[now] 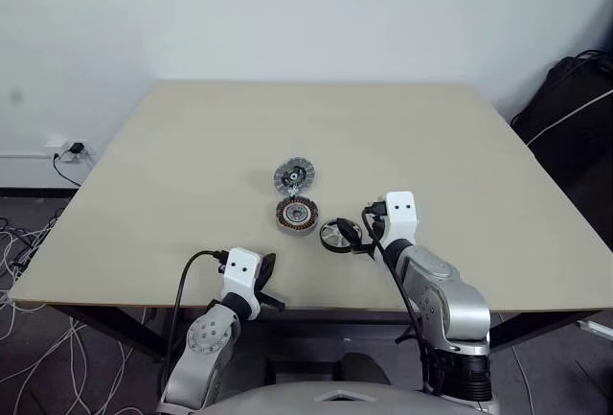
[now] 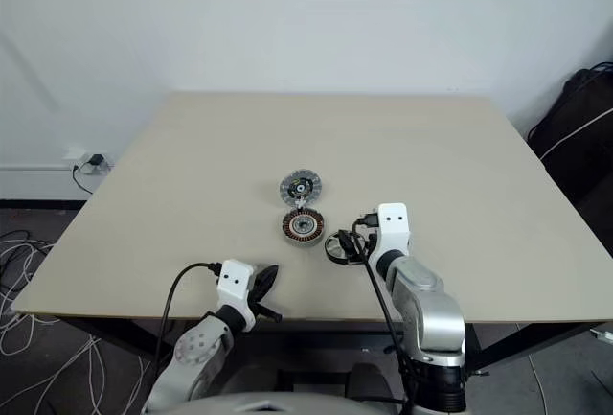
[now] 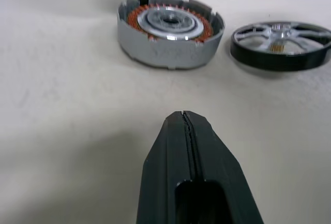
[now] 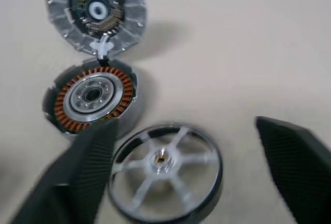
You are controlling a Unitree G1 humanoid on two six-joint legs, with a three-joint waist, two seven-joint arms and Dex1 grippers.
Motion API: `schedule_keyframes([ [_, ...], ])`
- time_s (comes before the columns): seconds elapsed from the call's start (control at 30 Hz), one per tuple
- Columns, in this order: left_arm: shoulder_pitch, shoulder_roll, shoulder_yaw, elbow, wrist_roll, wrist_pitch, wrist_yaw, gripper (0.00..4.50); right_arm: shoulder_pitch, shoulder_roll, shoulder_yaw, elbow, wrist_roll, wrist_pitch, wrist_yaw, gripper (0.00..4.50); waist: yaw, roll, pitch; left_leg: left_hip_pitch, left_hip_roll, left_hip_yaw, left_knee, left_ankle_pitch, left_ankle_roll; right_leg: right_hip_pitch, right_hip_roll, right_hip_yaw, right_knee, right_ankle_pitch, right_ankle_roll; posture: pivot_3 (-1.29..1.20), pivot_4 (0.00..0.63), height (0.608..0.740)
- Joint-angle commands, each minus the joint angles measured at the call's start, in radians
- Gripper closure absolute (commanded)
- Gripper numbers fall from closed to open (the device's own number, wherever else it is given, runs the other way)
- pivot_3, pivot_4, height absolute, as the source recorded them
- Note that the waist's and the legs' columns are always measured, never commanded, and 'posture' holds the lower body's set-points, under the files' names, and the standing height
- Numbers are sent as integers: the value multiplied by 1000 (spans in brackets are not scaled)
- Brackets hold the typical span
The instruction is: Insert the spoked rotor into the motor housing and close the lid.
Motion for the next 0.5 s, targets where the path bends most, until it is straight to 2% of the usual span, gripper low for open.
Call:
schedule_keyframes([
  [0.03, -14, 11, 8, -48, 0, -19, -8, 4500, -20, 62, -106, -49, 78, 82, -60, 27, 0, 0, 0, 0, 0, 0, 0, 0, 0, 0, -1, 0, 0, 0, 0, 0, 0, 740],
  [0.17, -10, 20, 6, -48, -2, -16, -9, 4500, -52, 126, -217, -27, 146, 136, -143, 27, 1, 3, 2, -1, -1, 0, 0, 0, 0, 0, -3, 0, -1, 0, 0, 0, 0, 740],
  [0.5, -1, 20, 8, -43, -5, -8, -9, 4500, -104, 172, -327, 2, 349, 319, -213, 27, -2, 5, 3, 0, -1, 1, -1, 0, 0, -1, -2, 0, -1, 0, 0, 0, 0, 740],
])
